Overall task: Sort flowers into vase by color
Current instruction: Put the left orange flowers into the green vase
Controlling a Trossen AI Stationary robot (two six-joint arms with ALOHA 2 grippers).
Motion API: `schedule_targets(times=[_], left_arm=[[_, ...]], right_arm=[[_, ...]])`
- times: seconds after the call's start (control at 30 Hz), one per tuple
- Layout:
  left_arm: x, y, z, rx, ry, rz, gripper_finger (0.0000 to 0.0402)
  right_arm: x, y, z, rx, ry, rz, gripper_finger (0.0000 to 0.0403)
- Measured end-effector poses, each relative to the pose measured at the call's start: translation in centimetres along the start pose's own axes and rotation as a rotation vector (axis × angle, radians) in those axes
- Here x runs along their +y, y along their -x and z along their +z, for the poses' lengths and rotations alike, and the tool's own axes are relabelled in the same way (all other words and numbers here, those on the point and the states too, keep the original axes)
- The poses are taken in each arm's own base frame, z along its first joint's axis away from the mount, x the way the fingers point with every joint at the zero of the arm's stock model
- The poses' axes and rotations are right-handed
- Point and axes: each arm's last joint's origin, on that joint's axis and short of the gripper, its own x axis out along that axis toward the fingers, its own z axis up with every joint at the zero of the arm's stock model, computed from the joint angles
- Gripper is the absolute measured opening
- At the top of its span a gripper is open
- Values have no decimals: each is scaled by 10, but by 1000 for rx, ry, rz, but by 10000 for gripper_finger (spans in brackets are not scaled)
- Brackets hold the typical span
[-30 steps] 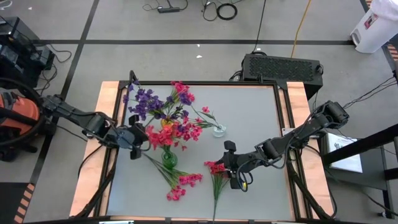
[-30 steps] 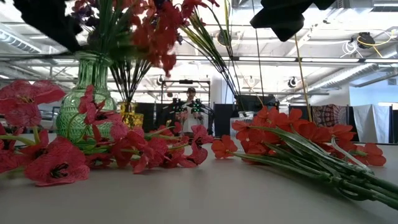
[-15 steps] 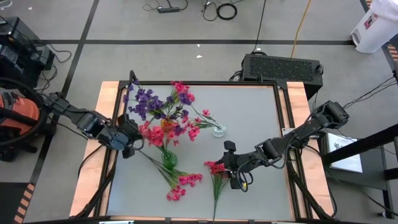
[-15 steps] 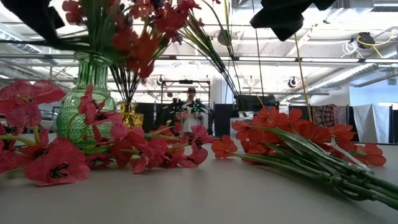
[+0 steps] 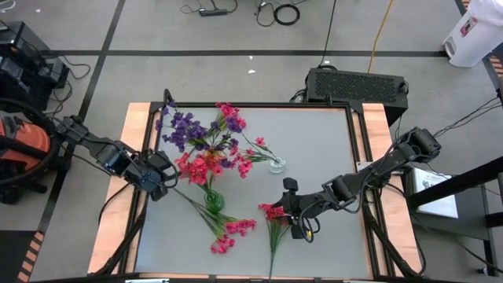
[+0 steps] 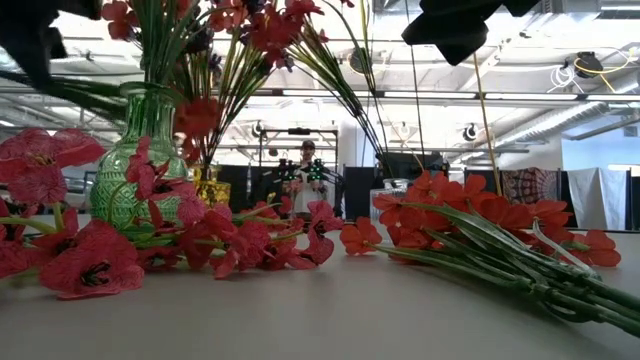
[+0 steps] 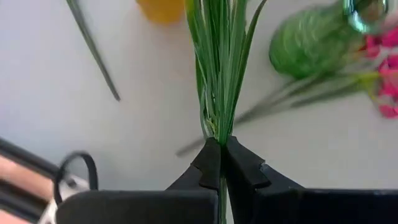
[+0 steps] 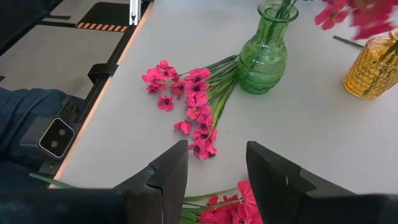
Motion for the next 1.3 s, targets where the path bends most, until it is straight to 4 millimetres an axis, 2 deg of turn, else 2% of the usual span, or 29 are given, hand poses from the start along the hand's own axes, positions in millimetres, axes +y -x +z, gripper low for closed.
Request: schedule_targets(times=[0.27, 0.5, 0.7, 0.87, 0.97, 1.1, 1.3], left_arm=[[8, 2, -13, 153, 117, 71, 11], [9, 4, -22, 286, 90, 58, 11], [1, 7, -29, 429, -23, -68, 11], [-17, 10, -33, 481, -172, -309, 11], [-32, 14, -31, 415, -242, -461, 11], [-49, 19, -28, 190, -409, -595, 11], [-66, 25, -25, -193, -650, -602, 11]], right_arm=[[0, 0, 0, 0, 39, 0, 155], [0, 0, 0, 0, 42, 0, 155], [0, 0, 0, 0, 42, -1, 155], [0, 0, 0, 0, 42, -2, 155], [0, 0, 0, 0, 42, -2, 155], [0, 0, 0, 0, 41, -3, 155], [-1, 0, 0, 0, 41, -4, 155]])
